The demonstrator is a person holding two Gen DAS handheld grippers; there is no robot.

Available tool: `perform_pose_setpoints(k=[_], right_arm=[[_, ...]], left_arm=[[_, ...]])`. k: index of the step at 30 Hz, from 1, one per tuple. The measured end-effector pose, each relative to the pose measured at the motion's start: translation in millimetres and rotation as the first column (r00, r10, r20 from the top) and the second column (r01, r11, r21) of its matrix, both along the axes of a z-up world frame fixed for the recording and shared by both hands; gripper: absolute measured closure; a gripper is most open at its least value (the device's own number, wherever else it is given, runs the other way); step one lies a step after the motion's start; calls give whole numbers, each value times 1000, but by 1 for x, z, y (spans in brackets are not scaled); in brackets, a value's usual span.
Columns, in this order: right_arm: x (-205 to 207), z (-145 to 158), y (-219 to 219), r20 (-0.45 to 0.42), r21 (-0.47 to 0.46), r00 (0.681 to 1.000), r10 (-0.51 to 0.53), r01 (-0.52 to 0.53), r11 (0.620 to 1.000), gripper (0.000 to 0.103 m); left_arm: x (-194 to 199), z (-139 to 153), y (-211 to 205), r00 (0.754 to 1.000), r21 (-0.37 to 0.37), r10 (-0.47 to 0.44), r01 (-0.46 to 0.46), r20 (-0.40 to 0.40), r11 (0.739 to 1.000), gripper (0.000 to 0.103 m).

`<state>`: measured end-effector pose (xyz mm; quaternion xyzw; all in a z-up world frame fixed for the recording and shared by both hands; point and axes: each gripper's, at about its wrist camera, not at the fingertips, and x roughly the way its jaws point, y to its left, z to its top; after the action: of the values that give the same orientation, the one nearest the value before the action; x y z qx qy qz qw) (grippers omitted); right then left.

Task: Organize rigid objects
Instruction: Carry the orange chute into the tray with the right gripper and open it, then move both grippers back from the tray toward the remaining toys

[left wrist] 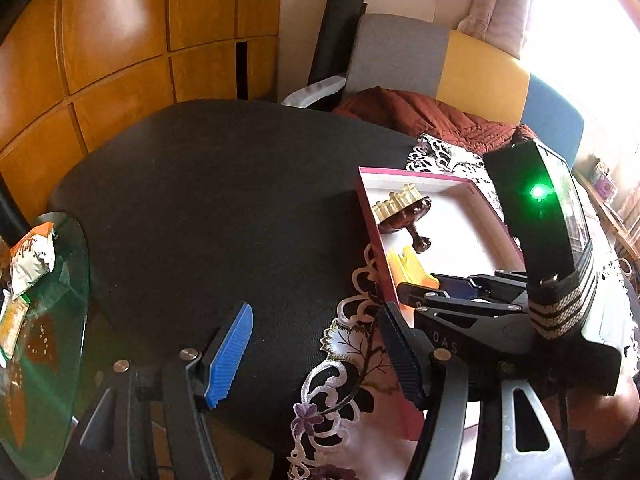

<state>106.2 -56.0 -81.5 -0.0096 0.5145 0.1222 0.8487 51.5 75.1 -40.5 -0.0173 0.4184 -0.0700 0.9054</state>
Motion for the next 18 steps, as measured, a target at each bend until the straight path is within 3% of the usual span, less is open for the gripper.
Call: perform_pose_setpoints(k=[3,9,13,18], right_arm=[[-1,1,0,6,-3,1000,-5,5,1000,75],[-4,5,-2,27,-3,999,-21,21,1000,59],[-6,6,-5,40,-4,999,-32,32,999,54],[-12,15,-8,89,-16,995,-49,50,999,39]], left_arm=[[0,0,0,1000,0,3,-3,0,1000,37],[0,0,3,1000,-4,13,-13,-3,1000,37],[-1,0,6,1000,-6,23,-23,-5,1000,37],[-2,0,10,999,-10,40,-40,-2,999,37]])
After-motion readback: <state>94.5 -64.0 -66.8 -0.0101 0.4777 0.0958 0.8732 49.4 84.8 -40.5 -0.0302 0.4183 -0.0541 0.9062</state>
